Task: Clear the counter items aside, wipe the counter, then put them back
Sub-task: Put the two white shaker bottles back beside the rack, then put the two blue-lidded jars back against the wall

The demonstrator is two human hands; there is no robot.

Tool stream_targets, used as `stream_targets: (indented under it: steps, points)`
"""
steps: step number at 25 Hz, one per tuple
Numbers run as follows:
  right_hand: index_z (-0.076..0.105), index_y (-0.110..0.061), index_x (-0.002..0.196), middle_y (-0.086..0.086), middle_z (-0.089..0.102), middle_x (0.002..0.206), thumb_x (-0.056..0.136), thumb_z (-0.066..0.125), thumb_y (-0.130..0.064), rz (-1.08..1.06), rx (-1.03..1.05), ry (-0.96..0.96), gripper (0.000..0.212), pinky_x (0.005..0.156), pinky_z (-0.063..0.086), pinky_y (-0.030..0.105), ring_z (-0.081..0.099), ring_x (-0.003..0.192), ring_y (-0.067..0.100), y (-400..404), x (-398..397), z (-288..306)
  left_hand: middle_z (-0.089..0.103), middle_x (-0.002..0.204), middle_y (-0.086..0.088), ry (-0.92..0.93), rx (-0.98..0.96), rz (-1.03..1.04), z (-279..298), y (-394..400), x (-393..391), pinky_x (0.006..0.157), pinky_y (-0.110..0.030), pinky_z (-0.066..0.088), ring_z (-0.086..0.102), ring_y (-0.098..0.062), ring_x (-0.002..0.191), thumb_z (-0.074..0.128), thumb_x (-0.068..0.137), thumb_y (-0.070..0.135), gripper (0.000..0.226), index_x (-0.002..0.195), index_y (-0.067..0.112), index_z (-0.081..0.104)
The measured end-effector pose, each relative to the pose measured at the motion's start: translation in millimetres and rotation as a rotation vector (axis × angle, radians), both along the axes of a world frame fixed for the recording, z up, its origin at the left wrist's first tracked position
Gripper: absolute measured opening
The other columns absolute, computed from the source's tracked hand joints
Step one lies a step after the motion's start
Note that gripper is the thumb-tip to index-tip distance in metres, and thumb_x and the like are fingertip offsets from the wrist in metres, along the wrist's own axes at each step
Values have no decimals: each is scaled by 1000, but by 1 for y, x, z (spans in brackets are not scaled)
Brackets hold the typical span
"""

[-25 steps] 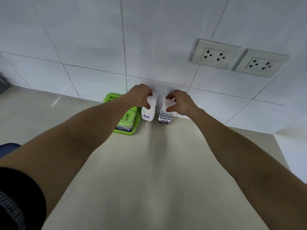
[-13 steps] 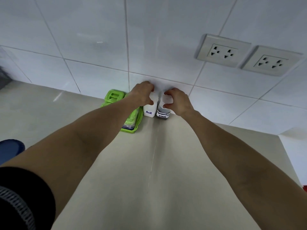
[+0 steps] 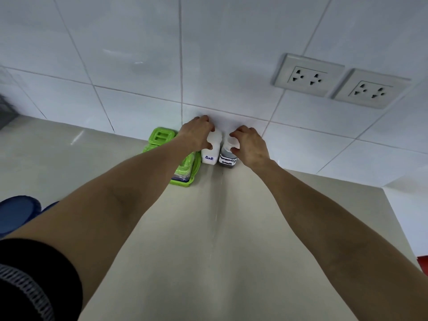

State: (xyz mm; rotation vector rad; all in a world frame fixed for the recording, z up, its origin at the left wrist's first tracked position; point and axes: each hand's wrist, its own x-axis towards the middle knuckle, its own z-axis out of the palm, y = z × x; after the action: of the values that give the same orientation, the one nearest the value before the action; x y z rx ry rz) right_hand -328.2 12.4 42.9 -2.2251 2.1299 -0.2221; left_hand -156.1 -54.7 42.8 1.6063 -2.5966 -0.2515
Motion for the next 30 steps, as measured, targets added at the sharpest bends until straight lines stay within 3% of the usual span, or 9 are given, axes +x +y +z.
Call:
stream_targets:
  steps: [3,7,12,16,19,22,26,30]
  points:
    - [57,-19,129,-1,53,132,88,62,-20,5,-78,-82,42,83,47,34,47,118,23,16,13,9,47,133,-5,74,30,-40,11,12,28,95,-42,46,49,-27,122,76,75,33,67,136,21,49]
    - [63,-19,119,-2,58,124,86,64,-22,84,-145,-196,34,83,48,35,51,113,22,37,59,28,56,117,-8,174,107,-100,36,37,106,86,-31,45,59,-23,105,78,75,31,53,122,18,60]
    - [70,-22,105,-3,70,108,79,72,-25,284,-41,-340,27,85,46,30,61,105,20,63,166,36,62,112,-6,164,240,-6,60,75,243,83,-30,46,60,-20,100,80,73,30,46,115,19,64]
    - [63,-22,122,-1,64,120,71,81,-39,442,205,-360,57,92,46,30,58,111,17,85,249,21,57,123,-3,-8,310,70,54,106,332,95,-35,46,54,-17,111,82,70,34,60,124,24,59]
    - [44,-24,141,1,50,138,63,83,-48,503,343,-287,90,103,42,37,48,125,20,98,299,5,45,137,-2,-193,434,79,41,123,378,104,-38,41,45,-21,125,84,67,32,82,139,27,44]
    - [31,-22,148,2,39,147,57,85,-51,478,392,-213,110,107,39,41,40,133,25,103,332,-11,34,145,-2,-307,483,72,25,136,404,105,-41,41,36,-26,133,87,61,31,102,146,31,29]
    - [30,-22,146,2,42,143,52,87,-50,426,404,-181,114,101,43,41,43,127,28,109,352,-31,35,145,-3,-327,436,34,1,151,414,104,-43,42,39,-30,131,90,56,32,113,147,28,23]
    - [43,-22,135,1,51,129,49,87,-49,402,318,-208,100,90,46,35,50,117,25,114,361,-39,44,134,-3,-209,325,12,-9,156,421,95,-39,49,51,-28,117,90,53,33,103,140,26,35]
